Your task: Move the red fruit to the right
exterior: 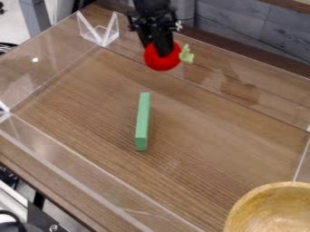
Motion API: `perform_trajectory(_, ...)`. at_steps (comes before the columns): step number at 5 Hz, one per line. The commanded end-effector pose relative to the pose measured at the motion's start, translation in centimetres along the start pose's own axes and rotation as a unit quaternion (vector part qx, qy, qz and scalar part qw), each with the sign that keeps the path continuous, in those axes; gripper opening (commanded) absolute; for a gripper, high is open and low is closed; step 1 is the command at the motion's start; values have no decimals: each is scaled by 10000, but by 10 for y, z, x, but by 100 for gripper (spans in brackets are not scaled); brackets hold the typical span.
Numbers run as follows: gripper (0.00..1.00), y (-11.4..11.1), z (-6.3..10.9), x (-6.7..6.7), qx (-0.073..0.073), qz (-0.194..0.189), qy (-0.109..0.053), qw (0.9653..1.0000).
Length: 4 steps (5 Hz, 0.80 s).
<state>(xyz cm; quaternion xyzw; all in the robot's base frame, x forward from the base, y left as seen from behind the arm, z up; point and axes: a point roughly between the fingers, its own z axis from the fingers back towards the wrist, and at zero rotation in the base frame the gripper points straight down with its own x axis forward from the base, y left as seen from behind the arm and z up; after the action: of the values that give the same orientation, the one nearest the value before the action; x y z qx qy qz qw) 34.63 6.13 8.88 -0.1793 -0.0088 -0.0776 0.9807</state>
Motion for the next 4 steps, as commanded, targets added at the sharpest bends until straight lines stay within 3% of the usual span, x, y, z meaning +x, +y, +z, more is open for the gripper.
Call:
perform_trajectory(1, 0, -14, 15, 0, 180, -70, -265, 9995)
perform_trajectory(3, 0, -16, 10, 13, 164, -183, -226, 9994)
perform_trajectory(4, 0, -21, 8, 13, 164, -102, -241, 9995)
